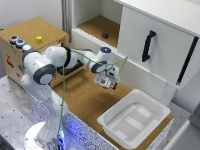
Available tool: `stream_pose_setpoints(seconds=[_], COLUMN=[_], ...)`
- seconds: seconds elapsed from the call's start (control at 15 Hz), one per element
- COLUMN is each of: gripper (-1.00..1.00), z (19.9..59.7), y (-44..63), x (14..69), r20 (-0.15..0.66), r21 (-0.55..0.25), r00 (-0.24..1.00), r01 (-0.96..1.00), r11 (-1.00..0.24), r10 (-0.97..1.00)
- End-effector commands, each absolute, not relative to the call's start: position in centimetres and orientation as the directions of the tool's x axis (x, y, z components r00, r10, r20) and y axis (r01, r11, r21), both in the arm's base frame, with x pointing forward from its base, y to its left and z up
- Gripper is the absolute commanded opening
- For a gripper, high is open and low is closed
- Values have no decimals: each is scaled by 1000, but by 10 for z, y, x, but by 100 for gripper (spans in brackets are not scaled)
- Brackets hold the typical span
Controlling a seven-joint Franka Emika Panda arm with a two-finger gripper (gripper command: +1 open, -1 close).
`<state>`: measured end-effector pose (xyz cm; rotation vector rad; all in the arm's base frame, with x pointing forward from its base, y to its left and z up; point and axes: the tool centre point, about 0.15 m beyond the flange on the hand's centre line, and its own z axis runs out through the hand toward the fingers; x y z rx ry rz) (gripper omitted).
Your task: Put the pink block on the table
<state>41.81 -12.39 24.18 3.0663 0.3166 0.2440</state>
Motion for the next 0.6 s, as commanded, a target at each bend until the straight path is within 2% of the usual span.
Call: stream_pose_setpoints(seconds=[0.0, 0.2, 0.27, 0.33, 0.53], gripper=[-100, -100, -100, 100, 100], z=[200, 197, 205, 215, 238], y=[-144, -152, -156, -159, -160], x=[433, 435, 435, 434, 423], r20=[149, 142, 164, 188, 229], r21=[159, 143, 141, 121, 86], r00=[981, 987, 985, 982, 972], r01=[102, 51, 20, -13, -71], r11=[-982, -988, -990, -993, -994], r10=[126, 72, 43, 10, -50])
